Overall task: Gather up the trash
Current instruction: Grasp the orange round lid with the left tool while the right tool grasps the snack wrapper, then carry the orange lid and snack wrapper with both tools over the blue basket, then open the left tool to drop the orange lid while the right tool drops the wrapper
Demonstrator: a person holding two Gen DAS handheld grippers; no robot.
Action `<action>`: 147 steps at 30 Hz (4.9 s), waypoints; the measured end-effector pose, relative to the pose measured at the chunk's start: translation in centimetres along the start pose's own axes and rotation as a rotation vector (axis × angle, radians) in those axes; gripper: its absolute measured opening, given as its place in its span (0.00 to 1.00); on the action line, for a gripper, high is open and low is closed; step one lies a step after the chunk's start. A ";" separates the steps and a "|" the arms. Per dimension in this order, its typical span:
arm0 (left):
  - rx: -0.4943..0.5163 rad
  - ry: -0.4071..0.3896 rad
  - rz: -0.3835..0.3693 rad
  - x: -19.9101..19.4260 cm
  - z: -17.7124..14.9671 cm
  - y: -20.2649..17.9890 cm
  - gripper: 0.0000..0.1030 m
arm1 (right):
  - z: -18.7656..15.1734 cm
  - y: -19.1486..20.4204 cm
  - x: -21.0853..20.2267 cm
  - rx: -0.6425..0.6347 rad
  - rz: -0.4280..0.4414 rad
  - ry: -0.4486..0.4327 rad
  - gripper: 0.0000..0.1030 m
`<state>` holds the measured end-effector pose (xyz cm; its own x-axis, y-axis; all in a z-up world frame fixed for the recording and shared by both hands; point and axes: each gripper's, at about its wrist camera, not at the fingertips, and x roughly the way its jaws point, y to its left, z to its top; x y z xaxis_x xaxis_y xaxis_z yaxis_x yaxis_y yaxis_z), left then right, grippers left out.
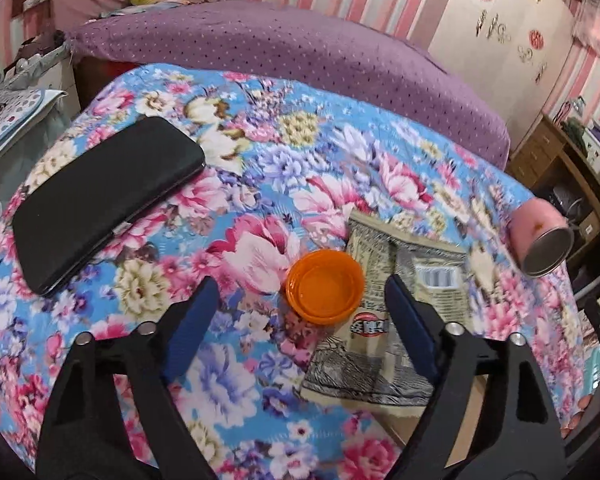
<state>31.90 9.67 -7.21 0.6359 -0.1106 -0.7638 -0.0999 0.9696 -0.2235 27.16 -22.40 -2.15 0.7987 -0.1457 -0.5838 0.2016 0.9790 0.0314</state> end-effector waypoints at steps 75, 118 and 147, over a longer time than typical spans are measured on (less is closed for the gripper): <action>0.237 -0.179 0.038 -12.5 -6.7 -9.2 0.38 | -2.5 -4.0 -14.1 -0.111 0.172 -0.073 0.07; 0.523 -0.232 -0.313 -13.0 -20.7 -39.8 0.38 | -9.6 -35.5 -16.3 0.213 -0.170 -0.090 0.07; 0.537 -0.227 -0.268 -11.1 -21.3 -41.6 0.82 | -9.7 -34.0 -13.4 0.190 -0.242 -0.034 0.78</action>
<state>12.65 -34.11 -2.35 0.7374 -0.3727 -0.5634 0.4451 0.8954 -0.0098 4.11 -52.31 -3.25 0.7324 -0.3789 -0.5656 0.4878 0.8717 0.0477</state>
